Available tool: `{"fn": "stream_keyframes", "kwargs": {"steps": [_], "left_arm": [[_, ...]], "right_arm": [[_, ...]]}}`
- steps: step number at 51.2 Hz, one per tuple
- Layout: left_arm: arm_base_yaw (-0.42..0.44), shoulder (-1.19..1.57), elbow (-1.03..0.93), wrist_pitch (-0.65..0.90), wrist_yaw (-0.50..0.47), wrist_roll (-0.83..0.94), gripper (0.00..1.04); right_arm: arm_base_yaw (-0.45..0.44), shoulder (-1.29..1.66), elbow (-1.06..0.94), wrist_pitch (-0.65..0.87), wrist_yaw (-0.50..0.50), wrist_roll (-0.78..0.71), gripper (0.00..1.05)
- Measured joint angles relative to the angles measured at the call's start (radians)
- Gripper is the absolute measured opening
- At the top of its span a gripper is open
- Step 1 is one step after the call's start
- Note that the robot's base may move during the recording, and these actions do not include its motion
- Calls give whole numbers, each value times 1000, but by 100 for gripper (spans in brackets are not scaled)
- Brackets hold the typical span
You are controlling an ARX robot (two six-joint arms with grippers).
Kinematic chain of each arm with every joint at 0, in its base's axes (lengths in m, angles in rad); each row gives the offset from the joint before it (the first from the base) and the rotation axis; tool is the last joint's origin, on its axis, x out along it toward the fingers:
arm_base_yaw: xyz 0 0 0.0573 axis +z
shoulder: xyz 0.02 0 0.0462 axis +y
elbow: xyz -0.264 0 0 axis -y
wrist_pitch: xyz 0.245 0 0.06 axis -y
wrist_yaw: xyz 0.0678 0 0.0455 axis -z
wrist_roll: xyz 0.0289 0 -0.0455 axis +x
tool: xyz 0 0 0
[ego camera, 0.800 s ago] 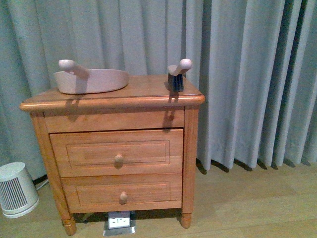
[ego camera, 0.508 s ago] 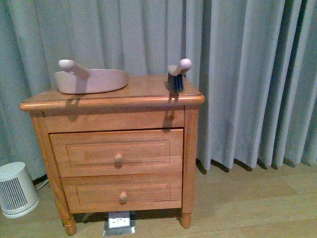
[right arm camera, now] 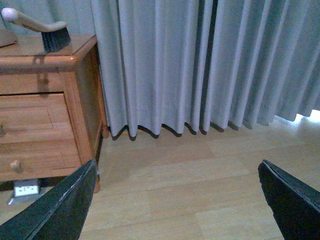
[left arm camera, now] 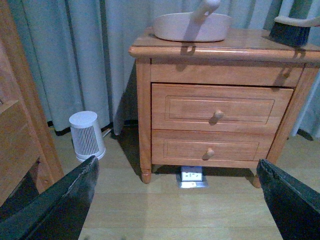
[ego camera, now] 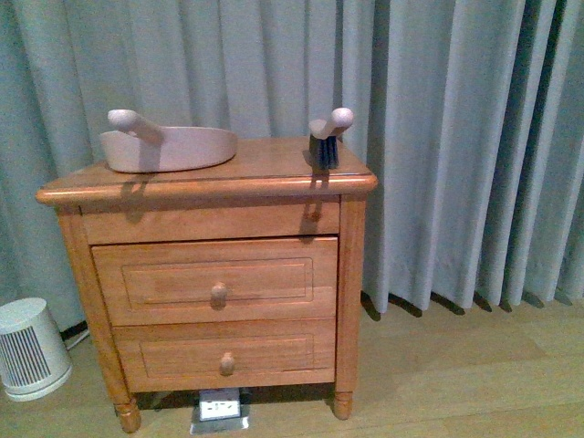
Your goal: Clean up trash
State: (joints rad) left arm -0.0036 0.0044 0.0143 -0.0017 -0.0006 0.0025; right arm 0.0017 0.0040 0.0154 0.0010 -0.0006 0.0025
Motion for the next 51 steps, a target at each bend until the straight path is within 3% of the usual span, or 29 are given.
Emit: {"fn": "stream_keyframes", "kwargs": {"steps": [51], "left_arm": [[0,0,0,0,0,0,97]], "right_arm": [[0,0,0,-1,0,0,97]]}}
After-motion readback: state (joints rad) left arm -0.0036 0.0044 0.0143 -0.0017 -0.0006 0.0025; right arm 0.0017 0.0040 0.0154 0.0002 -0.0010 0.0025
